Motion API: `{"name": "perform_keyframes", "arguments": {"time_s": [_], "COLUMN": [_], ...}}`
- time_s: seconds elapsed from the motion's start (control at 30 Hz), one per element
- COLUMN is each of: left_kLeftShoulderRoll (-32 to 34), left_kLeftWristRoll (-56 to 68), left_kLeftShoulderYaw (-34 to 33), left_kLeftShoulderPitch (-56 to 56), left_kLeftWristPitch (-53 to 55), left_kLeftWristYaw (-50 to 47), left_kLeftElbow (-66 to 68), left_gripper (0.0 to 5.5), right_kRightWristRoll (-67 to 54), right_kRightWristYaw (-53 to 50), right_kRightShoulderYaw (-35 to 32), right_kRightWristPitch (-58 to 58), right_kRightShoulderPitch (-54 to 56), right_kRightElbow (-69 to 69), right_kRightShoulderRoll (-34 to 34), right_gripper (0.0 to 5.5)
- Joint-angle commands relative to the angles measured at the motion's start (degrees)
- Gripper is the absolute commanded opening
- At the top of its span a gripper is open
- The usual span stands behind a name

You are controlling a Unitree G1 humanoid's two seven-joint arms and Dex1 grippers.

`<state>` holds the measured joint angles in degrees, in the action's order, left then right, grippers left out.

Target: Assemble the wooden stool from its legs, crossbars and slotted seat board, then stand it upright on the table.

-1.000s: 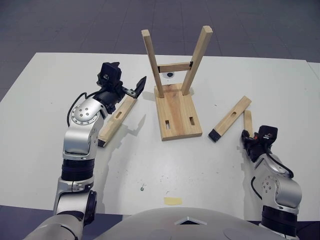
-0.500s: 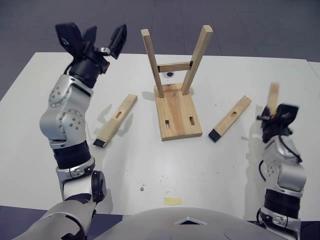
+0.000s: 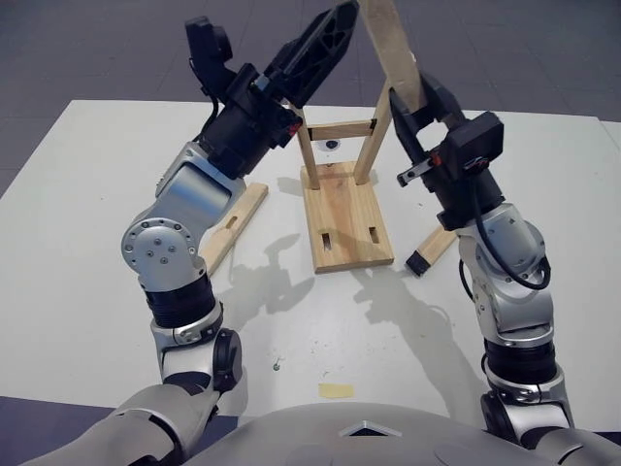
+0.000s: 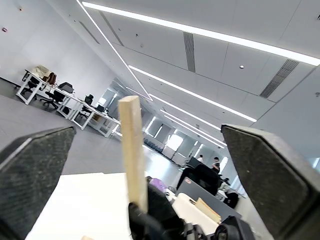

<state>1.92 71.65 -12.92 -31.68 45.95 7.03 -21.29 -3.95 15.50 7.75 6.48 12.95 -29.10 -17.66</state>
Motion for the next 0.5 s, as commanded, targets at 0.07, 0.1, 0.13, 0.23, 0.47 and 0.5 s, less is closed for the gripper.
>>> {"name": "perform_keyframes", "arguments": {"time_s": [0.07, 0.1, 0.13, 0.23, 0.47, 0.5], "left_kLeftShoulderRoll": [1.1, 1.1, 1.3, 2.8, 6.3, 6.6], "left_kLeftWristRoll": [1.6, 2.3, 2.9, 3.3, 2.5, 2.1], "left_kLeftShoulderYaw": [1.3, 1.1, 1.0, 1.5, 1.5, 1.7], "left_kLeftShoulderPitch": [-0.3, -0.5, -0.7, -0.2, 0.4, 0.4], "left_kLeftWristPitch": [0.1, -0.1, -0.3, -0.1, -0.3, -0.4], "left_kLeftWristYaw": [-2.6, -3.1, -3.3, -3.2, -2.3, -2.1], "left_kLeftElbow": [-0.3, -0.1, -0.1, -0.7, 0.3, 0.4], "left_gripper": [4.62, 4.46, 4.33, 3.78, 2.65, 2.48], "right_kRightWristRoll": [-2.2, -2.7, -3.3, -4.2, -5.0, -5.3], "right_kRightWristYaw": [3.2, 3.9, 4.5, 5.1, 4.4, 4.4], "right_kRightShoulderYaw": [3.5, 4.1, 4.4, 4.5, 3.4, 3.4], "right_kRightWristPitch": [0.1, 0.2, 0.3, 0.8, 2.7, 3.2], "right_kRightShoulderPitch": [-0.6, -0.8, -0.9, -0.9, -2.1, -2.4], "right_kRightElbow": [-0.5, -0.6, -0.7, -0.8, -1.6, -2.0], "right_kRightShoulderRoll": [2.0, 2.2, 2.5, 3.1, 3.8, 3.8], "right_gripper": [1.29, 1.29, 1.29, 1.29, 1.29, 1.29]}}
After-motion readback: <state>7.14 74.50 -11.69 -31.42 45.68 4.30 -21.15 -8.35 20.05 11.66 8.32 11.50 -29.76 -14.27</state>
